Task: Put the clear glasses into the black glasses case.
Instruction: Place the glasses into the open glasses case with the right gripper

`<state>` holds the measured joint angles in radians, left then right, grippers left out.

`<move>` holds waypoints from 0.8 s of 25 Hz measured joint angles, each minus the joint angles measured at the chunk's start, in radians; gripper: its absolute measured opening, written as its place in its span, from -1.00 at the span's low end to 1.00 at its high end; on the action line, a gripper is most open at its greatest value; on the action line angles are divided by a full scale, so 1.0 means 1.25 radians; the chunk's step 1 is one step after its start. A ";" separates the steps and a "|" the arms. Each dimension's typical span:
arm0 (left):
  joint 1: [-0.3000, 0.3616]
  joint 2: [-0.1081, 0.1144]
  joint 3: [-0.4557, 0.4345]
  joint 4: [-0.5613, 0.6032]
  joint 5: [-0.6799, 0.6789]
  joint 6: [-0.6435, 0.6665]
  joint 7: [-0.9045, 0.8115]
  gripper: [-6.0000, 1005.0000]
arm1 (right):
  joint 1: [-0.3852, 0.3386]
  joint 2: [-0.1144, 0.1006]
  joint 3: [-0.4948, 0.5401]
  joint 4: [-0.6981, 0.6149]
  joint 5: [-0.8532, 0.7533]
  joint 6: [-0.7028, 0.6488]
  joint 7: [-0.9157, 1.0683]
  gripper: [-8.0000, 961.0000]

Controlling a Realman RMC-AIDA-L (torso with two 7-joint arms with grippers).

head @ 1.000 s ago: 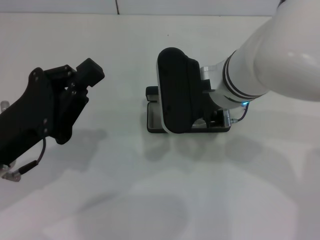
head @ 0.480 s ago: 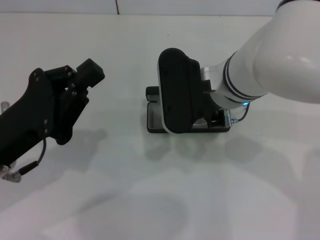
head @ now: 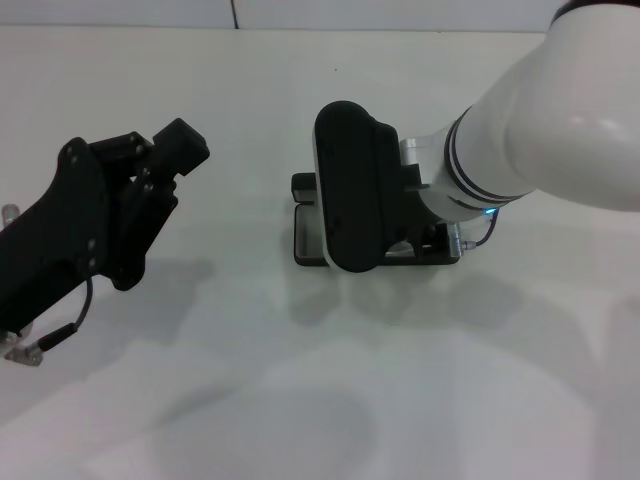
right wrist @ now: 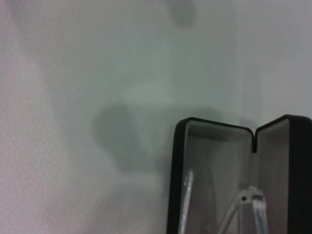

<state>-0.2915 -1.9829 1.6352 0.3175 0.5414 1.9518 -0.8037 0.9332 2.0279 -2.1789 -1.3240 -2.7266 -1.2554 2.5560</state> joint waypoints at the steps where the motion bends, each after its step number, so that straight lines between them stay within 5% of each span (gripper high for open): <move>1: 0.000 0.000 0.000 0.000 0.000 0.000 0.000 -0.92 | 0.000 0.000 0.000 0.000 0.000 -0.002 0.000 -0.75; 20: 0.001 0.001 0.000 0.000 0.000 0.000 0.000 -0.92 | 0.006 0.000 -0.003 -0.004 -0.003 -0.016 0.001 -0.66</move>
<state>-0.2901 -1.9818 1.6352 0.3175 0.5414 1.9513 -0.8037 0.9404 2.0279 -2.1825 -1.3286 -2.7303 -1.2754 2.5578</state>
